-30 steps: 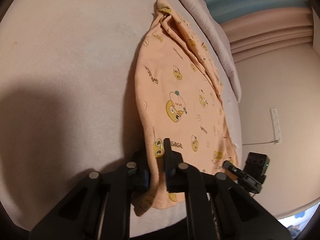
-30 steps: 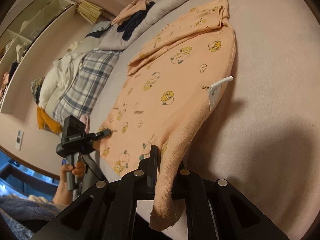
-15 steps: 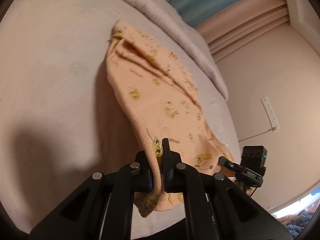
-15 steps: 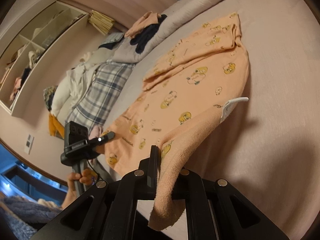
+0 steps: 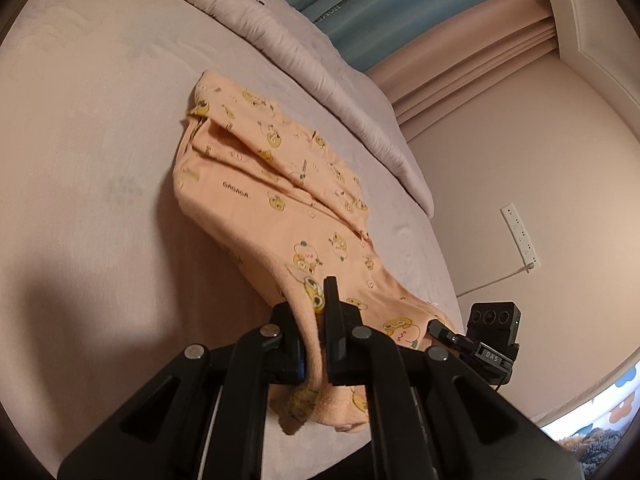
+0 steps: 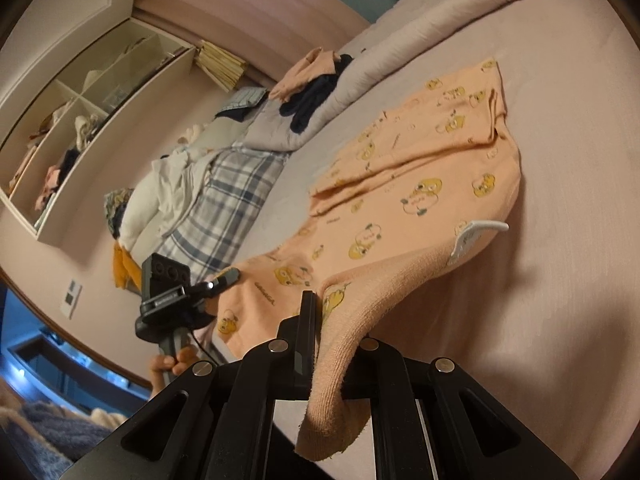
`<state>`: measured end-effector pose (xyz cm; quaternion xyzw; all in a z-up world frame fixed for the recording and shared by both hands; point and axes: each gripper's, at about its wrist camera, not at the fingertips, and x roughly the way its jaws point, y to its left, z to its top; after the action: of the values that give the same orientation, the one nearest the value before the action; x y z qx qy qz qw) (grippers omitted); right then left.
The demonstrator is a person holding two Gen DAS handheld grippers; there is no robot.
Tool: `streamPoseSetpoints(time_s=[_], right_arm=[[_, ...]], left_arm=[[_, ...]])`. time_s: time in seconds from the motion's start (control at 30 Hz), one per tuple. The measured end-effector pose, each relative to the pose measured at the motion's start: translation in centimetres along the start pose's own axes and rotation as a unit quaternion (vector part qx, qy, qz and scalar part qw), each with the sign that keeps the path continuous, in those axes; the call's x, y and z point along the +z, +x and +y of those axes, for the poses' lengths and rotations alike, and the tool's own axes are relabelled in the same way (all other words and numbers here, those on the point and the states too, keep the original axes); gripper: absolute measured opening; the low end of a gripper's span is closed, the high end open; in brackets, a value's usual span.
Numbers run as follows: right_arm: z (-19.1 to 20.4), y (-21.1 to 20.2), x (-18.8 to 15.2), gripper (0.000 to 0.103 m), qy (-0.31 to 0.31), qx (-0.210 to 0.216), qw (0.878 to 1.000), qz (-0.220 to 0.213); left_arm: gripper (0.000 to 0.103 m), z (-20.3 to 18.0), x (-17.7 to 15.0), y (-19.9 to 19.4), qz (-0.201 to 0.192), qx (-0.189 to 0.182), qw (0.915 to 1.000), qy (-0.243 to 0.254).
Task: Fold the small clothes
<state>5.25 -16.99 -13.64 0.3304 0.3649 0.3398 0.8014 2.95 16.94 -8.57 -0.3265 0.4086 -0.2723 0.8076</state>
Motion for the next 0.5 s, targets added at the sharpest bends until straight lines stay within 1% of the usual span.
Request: streamPoseSetpoints(time_s=[0.1,0.4,0.5], right_arm=[[0.5,0.1,0.6,0.009,-0.007,0.002,1.000,-0.009],[1.1,0.3,2.6,0.009,-0.021,0.002,0.999,-0.030],[1.1,0.2,3.3,0.009,-0.026,0.002,0.999,-0.040]], left_arm=[[0.004,-0.2,0.7,-0.1,-0.005,-0.001,1.0000,0.004],[0.004,-1.2,3.2,0.1,-0.017,-0.022,0.9994,0.019],[0.004,-1.5,4.1,0.4,-0.019,-0.023,0.9993,0.023]])
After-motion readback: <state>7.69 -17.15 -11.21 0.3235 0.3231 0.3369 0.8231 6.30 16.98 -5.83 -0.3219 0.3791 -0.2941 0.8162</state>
